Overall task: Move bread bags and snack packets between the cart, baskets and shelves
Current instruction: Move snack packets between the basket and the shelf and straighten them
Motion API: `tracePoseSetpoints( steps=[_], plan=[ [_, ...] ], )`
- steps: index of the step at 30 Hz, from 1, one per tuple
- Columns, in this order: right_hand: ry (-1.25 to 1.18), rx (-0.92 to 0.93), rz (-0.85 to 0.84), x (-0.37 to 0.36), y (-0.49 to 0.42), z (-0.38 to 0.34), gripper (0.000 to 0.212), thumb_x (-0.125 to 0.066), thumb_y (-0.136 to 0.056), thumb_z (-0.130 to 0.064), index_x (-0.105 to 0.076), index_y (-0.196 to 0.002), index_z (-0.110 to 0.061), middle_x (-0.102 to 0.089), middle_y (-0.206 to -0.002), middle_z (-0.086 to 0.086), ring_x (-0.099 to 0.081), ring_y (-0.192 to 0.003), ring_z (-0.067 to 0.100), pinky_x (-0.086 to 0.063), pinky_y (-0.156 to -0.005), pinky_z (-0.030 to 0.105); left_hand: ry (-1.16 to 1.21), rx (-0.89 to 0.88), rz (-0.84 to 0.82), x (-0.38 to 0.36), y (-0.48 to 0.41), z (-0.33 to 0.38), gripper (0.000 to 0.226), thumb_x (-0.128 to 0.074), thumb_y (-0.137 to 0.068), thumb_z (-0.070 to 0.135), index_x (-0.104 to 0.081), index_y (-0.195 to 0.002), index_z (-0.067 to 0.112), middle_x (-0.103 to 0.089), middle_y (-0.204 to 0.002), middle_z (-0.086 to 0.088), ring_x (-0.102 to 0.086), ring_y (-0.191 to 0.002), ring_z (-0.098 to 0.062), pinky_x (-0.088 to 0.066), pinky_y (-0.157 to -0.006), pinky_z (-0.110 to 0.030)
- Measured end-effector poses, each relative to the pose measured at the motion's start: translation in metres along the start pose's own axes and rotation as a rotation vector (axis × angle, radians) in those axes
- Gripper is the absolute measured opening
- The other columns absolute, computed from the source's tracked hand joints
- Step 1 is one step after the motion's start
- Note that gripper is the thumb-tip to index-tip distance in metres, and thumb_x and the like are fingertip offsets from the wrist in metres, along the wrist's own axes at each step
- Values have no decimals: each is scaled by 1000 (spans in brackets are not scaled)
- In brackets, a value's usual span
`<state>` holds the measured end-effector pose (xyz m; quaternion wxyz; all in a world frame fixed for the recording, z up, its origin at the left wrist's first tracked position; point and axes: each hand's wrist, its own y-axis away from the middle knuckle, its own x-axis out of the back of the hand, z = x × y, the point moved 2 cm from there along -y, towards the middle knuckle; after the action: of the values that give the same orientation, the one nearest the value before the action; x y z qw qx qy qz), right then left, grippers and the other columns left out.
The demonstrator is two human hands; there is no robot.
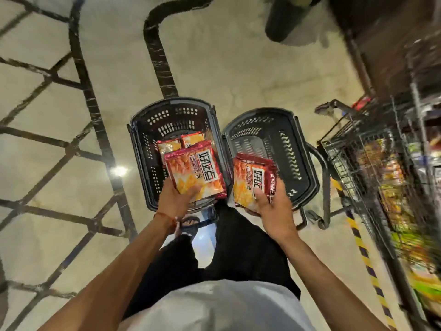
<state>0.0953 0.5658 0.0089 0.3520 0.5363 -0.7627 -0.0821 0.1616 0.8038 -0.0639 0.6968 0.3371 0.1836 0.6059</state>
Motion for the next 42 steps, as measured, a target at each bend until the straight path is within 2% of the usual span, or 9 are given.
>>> tracePoseSetpoints(
  steps=[5, 9, 12, 15, 19, 29, 33, 37, 42],
  plan=[
    [-162, -4, 204, 19, 82, 12, 40, -62, -105, -26, -53, -144, -21, -71, -125, -12, -69, -113, 4, -58, -98, 34, -57, -127, -260, -13, 45, 19, 29, -72, -94, 12, -61, -113, 31, -75, -97, 27, -71, -93, 7, -55, -78, -14],
    [-285, -20, 403, 39, 138, 26, 38, -63, -104, -28, -55, -141, -21, -72, -120, -14, -70, -107, -2, -56, -87, 18, -155, -200, -393, -35, 76, 24, 39, -76, -92, 18, -62, -127, 25, -76, -112, 16, -71, -105, -4, -56, -86, -23],
    [-367, -65, 577, 56, 177, 49, 39, -66, -102, -32, -55, -137, -18, -70, -116, -14, -69, -103, -3, -58, -90, 25, -242, -251, -424, -61, 99, 27, 56, -86, -79, 40, -63, -127, 25, -75, -115, 9, -72, -105, -11, -57, -92, -38],
    [-473, -104, 684, 74, 212, 76, 38, -67, -99, -35, -59, -132, -18, -73, -116, -10, -72, -103, 3, -60, -91, 32, -304, -327, -493, -94, 126, 27, 38, -85, -84, 27, -63, -115, 28, -73, -109, 8, -71, -96, 1, -56, -88, -24],
    [-622, -113, 809, 105, 262, 117, 32, -65, -101, -31, -64, -131, -18, -77, -116, -2, -75, -103, 13, -61, -86, 30, -363, -364, -670, -151, 177, 23, 44, -75, -92, 10, -60, -134, 11, -74, -118, 2, -71, -104, -2, -55, -84, -15],
    [-890, -172, 1001, 234, 409, 264, 24, -58, -106, -31, -69, -124, -20, -80, -108, -3, -78, -97, 16, -61, -73, 22, -395, -207, -869, -317, 354, -42, 40, -75, -90, 28, -67, -129, 19, -77, -116, 4, -72, -108, -15, -55, -93, -33],
    [-914, -144, 1056, 287, 472, 327, 24, -57, -106, -27, -69, -123, -15, -79, -109, 4, -77, -99, 21, -62, -78, 27, -474, -234, -893, -389, 418, -85, 38, -79, -87, 33, -71, -120, 17, -78, -108, 3, -73, -101, -13, -55, -78, -29],
    [-934, -184, 1159, 335, 534, 393, 25, -61, -103, -32, -68, -121, -16, -78, -109, 3, -77, -99, 23, -64, -83, 33, -536, -240, -918, -463, 471, -123, 69, -89, -75, 47, -63, -128, 12, -77, -112, -2, -74, -104, -23, -58, -80, -35],
    [-953, -265, 1187, 389, 595, 457, 54, -84, -77, -38, -64, -126, -27, -77, -110, -9, -76, -99, 13, -62, -75, 24, -576, -306, -998, -555, 549, -159, 44, -76, -91, 25, -58, -128, 11, -72, -113, 1, -68, -111, -24, -53, -71, -19]
  ],
)
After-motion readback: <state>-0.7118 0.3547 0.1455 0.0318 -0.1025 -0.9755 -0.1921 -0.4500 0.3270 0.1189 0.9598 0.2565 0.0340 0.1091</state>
